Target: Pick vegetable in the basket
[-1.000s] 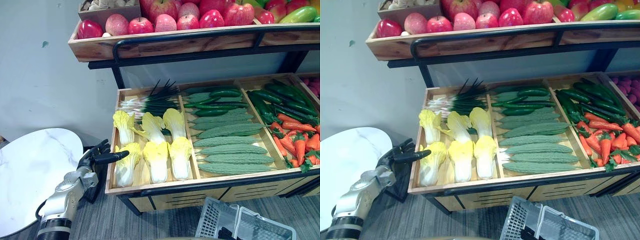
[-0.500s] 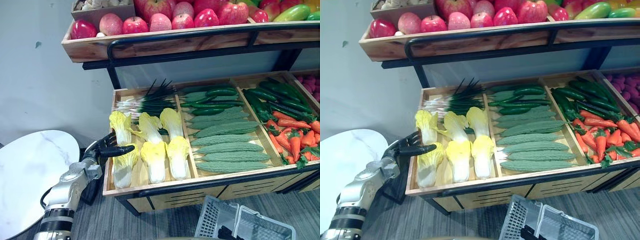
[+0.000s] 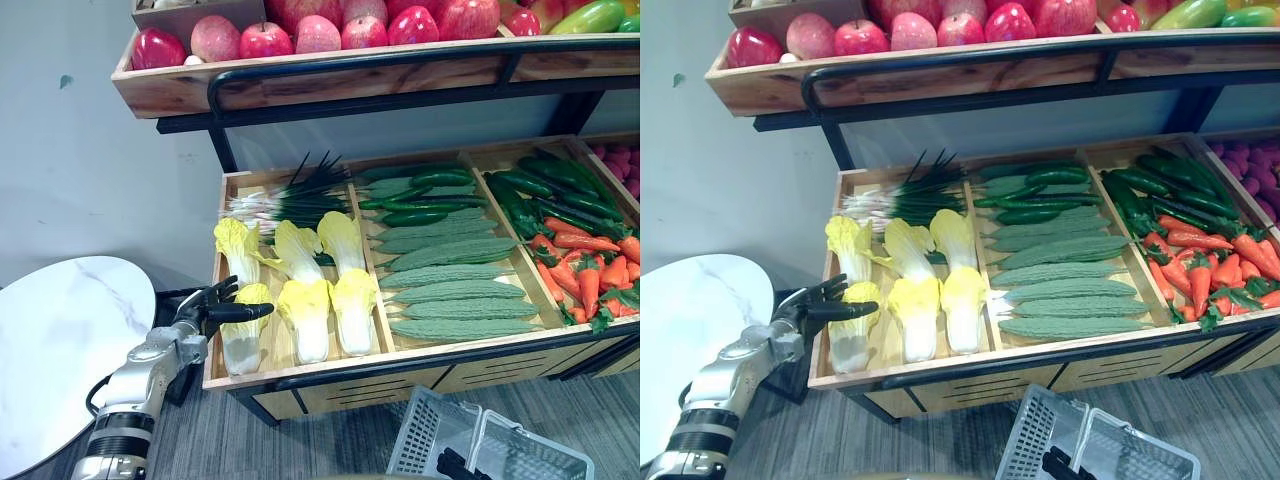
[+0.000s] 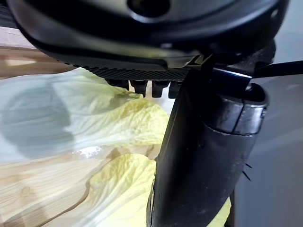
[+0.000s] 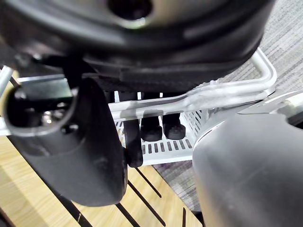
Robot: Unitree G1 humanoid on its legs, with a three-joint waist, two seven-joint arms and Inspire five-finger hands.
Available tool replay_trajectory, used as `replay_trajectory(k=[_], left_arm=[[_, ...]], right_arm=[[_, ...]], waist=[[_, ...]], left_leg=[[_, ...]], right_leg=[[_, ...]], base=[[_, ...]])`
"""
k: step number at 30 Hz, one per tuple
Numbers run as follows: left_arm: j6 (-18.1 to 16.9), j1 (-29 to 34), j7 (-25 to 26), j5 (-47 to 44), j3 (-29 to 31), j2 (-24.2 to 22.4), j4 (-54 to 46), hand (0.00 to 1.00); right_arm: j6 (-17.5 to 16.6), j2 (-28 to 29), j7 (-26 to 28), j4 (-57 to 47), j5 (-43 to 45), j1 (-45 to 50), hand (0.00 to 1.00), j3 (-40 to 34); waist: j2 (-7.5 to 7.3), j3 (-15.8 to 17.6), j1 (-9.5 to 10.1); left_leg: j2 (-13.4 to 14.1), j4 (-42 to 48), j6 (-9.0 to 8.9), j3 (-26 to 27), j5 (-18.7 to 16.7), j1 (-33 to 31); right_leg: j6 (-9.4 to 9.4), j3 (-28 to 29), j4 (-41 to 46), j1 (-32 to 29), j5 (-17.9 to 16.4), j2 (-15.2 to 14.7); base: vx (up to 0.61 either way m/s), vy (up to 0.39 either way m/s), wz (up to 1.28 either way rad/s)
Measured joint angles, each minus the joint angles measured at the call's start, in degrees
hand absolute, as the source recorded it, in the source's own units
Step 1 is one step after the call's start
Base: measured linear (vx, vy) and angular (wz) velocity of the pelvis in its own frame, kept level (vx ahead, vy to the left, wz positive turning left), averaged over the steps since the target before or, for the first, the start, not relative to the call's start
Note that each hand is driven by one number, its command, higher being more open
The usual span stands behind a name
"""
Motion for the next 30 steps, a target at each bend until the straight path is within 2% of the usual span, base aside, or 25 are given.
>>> replay_trajectory(k=[5, 12, 14, 18, 23, 27, 28, 30], left_arm=[[0.34, 0.00, -0.82, 1.56, 0.01, -0.05, 0.03, 1.00], [0.48, 0.01, -5.65, 8.07, 0.04, 0.04, 1.56, 1.00], [0.19, 0.01, -8.45, 12.43, 0.02, 0.07, 2.05, 1.00], [0.03, -0.03, -10.17, 15.92, -0.17, 0.47, 2.15, 1.00], [-0.12, -1.02, -11.18, 21.33, -3.84, 1.46, 2.40, 1.00], [-0.25, -2.39, -12.23, 29.42, -6.26, 1.00, 2.46, 1.00], [-0.24, -2.80, -12.60, 32.00, -6.74, 0.77, 2.53, 0.00], [-0.24, -2.96, -12.81, 35.88, -6.78, -0.17, 2.60, 0.00]], right_arm=[[0.02, -0.01, 0.02, 0.01, 0.01, -0.56, 0.00, -0.21], [0.03, -0.05, 0.08, 0.01, 0.07, -0.87, 0.00, -0.24], [0.02, -0.07, 0.25, 0.01, 0.07, -0.96, 0.00, -0.25], [-0.02, -0.08, 0.26, 0.01, 0.11, -1.49, 0.00, -0.28], [-0.14, -0.21, 0.26, -0.02, 0.23, -1.88, 0.00, -0.30], [-0.04, -0.50, 0.26, -1.20, 0.23, -1.94, 0.00, -0.19], [-0.03, -0.65, 0.26, -1.38, 0.23, -2.04, 0.00, -0.13], [0.03, -0.84, 0.26, -1.65, 0.27, -2.02, 0.00, -0.12]], waist=[[0.10, 0.58, 0.01], [0.27, 0.92, -0.07], [0.35, 0.98, -0.46], [0.43, 1.41, -1.50], [0.68, 2.10, -1.71], [1.09, 2.74, -1.76], [1.31, 2.85, -1.77], [1.52, 2.94, -2.12]], left_leg=[[0.01, 0.00, 0.00, 0.00, 0.00, -0.04], [0.16, 0.01, -0.15, -0.01, 0.11, 0.13], [0.28, 0.01, -0.19, -0.01, 0.13, 0.15], [0.37, 0.01, -0.26, -0.01, 0.17, 0.30], [0.70, 0.01, -0.56, 0.18, 0.35, 0.15], [0.85, 0.01, -0.73, 0.84, 0.44, -0.22], [0.90, 0.00, -0.78, 1.63, 0.47, -0.21], [0.94, 0.00, -0.85, 1.93, 0.49, -0.21]], right_leg=[[0.01, -0.09, 0.00, 0.00, -0.01, -0.01], [0.04, -0.44, 0.22, 0.01, -0.11, 0.04], [0.06, -0.56, 0.28, 0.01, -0.25, 0.12], [0.03, -0.63, 0.96, -0.15, -0.84, 0.15], [-0.08, -0.46, 1.42, -0.75, -1.19, 0.44], [-0.19, -0.12, 2.17, -1.86, -1.51, 0.56], [-0.18, 0.14, 2.46, -2.13, -1.57, 0.62], [-0.17, 0.28, 2.58, -2.15, -1.59, 0.66]], base=[[0.00, 0.000, 0.00], [0.00, 0.000, 0.00], [0.00, 0.000, 0.00], [0.00, 0.000, 0.00], [-0.01, -0.055, -0.02], [-0.01, -0.060, -0.04], [-0.02, -0.060, -0.10], [-0.03, -0.076, -0.06]])
